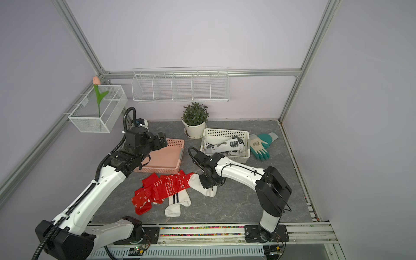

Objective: Sort the socks into the basket by color
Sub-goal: Pick up the sock at the center of the board.

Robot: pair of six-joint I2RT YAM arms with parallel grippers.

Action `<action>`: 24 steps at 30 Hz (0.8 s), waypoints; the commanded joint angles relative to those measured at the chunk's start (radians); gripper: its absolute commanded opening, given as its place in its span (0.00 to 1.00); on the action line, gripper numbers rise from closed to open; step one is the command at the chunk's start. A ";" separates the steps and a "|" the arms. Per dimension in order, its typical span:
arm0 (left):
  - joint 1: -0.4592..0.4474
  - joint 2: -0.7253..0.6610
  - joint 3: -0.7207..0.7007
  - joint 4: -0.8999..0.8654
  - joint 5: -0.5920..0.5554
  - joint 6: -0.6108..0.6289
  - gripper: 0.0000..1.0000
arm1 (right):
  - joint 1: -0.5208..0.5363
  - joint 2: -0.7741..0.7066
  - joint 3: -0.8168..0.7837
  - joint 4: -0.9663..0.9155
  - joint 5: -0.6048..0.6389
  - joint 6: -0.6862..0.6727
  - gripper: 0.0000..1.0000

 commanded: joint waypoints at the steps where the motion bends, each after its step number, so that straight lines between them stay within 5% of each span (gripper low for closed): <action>1: -0.001 -0.011 0.001 0.000 -0.010 -0.005 0.99 | -0.008 -0.031 0.022 -0.032 0.007 -0.017 0.24; 8: -0.002 -0.012 0.001 0.000 -0.010 -0.005 0.99 | -0.013 -0.061 0.049 -0.041 0.027 -0.029 0.19; 12: -0.001 -0.014 -0.001 0.002 -0.010 -0.005 0.99 | -0.022 -0.085 0.075 -0.076 0.031 -0.040 0.07; 24: -0.001 -0.017 -0.001 0.001 -0.011 -0.005 0.99 | -0.053 -0.111 0.283 -0.223 0.074 -0.114 0.07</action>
